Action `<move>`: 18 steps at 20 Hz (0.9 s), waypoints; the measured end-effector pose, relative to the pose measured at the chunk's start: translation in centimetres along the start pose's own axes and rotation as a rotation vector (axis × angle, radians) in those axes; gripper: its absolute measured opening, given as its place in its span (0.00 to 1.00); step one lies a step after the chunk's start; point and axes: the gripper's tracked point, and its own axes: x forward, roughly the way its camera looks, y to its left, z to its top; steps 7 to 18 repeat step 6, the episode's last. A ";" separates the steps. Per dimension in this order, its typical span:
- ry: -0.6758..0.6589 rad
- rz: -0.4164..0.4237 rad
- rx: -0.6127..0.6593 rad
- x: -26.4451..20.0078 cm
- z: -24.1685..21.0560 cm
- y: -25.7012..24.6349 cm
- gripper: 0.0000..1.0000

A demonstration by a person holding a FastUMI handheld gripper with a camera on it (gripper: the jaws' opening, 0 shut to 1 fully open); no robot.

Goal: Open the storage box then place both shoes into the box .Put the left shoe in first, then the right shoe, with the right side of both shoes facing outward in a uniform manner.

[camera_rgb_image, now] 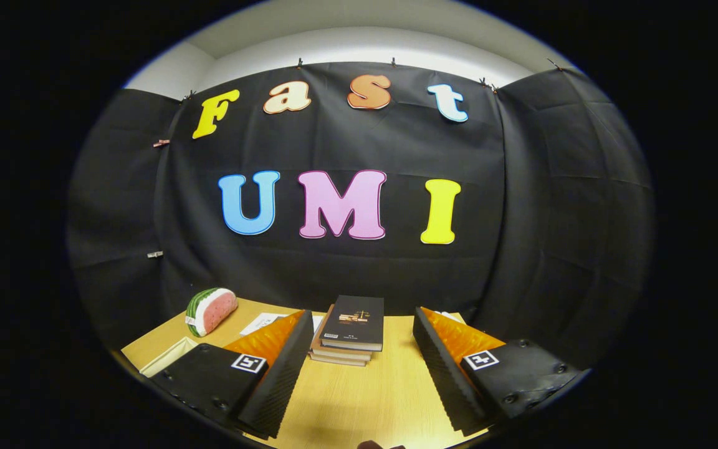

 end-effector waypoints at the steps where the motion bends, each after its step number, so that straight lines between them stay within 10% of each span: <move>1: 0.001 0.000 -0.001 0.0 -0.1 0.0 0.99; 18: 0.012 -0.003 -0.008 0.0 -0.5 -0.1 0.99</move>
